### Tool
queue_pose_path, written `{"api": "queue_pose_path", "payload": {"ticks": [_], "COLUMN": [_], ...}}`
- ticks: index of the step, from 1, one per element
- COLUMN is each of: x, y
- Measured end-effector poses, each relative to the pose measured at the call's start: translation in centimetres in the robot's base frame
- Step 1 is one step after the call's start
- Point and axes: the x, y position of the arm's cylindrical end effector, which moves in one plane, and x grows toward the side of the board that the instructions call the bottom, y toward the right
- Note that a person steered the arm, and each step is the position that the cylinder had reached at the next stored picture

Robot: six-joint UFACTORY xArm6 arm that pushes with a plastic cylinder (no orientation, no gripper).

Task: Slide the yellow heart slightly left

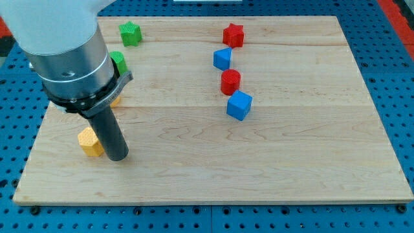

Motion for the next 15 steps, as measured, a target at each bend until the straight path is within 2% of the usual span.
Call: {"api": "queue_pose_path", "payload": {"ticks": [9, 11, 13, 15], "x": [0.0, 0.0, -3.2, -3.2], "y": [7.9, 8.2, 10.2, 10.2]}}
